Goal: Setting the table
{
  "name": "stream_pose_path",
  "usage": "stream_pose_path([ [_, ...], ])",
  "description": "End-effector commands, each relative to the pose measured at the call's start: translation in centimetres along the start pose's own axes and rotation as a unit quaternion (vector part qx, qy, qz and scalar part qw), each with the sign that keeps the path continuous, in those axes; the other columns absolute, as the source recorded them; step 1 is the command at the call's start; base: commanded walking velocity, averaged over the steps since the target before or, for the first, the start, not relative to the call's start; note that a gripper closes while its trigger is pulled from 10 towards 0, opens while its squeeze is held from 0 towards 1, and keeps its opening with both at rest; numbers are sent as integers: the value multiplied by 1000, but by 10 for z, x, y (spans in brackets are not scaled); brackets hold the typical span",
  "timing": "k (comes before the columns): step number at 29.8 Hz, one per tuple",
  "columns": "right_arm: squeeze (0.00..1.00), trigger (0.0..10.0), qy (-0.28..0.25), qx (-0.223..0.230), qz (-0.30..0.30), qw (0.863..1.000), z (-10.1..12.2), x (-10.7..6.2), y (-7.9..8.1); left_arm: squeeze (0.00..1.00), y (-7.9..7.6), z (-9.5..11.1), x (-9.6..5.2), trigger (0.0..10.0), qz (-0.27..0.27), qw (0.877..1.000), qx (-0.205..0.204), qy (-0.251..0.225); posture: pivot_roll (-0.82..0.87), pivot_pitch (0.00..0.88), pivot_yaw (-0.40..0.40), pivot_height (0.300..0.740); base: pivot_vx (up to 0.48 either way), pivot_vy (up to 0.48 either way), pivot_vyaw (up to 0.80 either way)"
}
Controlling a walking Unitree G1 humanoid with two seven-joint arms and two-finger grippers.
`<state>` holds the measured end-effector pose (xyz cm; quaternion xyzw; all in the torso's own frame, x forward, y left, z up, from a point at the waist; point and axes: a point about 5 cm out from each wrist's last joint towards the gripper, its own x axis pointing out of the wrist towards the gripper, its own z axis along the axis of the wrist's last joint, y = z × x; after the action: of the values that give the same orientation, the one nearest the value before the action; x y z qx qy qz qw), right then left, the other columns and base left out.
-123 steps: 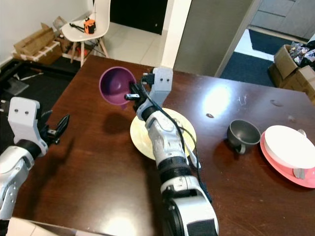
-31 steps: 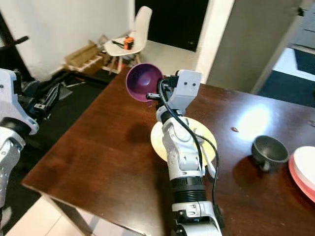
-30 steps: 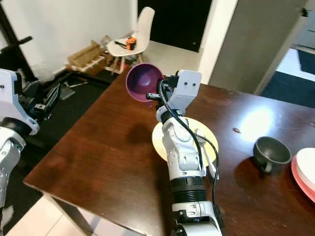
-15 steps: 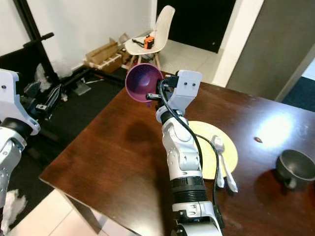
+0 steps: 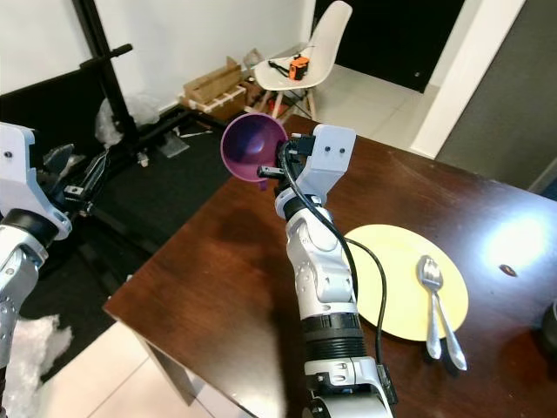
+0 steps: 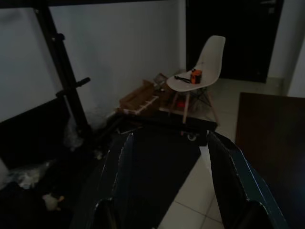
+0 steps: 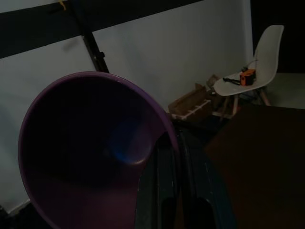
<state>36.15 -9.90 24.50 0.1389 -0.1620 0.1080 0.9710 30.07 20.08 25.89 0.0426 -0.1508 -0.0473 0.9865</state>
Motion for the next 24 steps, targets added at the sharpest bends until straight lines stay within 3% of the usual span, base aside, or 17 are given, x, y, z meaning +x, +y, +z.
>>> stream_pose_path([
  [1,0,10000,0,7,-1,1000,0,-3,-1,0,0,-7,-2,10000,0,1000,4,15,96,26,55,740,0,0,763],
  [24,0,10000,-1,10,-4,1000,0,-2,-2,0,0,-9,-2,10000,0,1000,4,17,95,29,56,740,0,0,763],
])
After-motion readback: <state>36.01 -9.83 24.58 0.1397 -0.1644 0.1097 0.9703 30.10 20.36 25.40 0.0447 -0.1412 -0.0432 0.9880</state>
